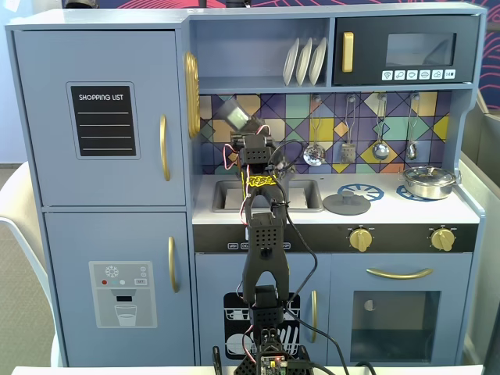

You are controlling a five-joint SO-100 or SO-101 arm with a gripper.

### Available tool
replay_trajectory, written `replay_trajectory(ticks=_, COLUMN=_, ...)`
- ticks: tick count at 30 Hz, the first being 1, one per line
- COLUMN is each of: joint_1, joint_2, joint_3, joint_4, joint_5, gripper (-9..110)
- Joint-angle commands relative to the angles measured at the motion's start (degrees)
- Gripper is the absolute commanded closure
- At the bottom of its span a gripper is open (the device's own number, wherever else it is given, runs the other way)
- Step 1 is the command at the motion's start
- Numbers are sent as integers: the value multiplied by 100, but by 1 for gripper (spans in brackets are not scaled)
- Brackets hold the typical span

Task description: Put salt in the gray recipient

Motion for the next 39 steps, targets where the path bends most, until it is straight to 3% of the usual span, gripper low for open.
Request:
replay_trajectory(ticks=1, joint_1=-35, joint_2=193, joint_3=-141, joint_4=-896, joint_5=-1661, gripper=101)
replay_trajectory(ticks=7, joint_1=1450, joint_2=343, joint_3=-18, joint_4=-598, joint_5=-5818, gripper=101)
replay_trajectory(ticks=13, joint_1=3296, joint_2=360, joint_3=53, joint_4=-1881, joint_5=-10248, gripper=101)
replay_trajectory(ticks=18, joint_1=4395, joint_2=176, joint_3=220, joint_4=-2224, joint_5=-12779, gripper=101)
replay_trajectory(ticks=26, joint_1=5124, joint_2=132, joint_3=1556, joint_4=-2505, joint_5=-14186, gripper=101)
replay_trajectory(ticks=39, joint_1=5317, joint_2=-492, joint_3=2101, joint_4=-3270, joint_5=-13939, gripper=101)
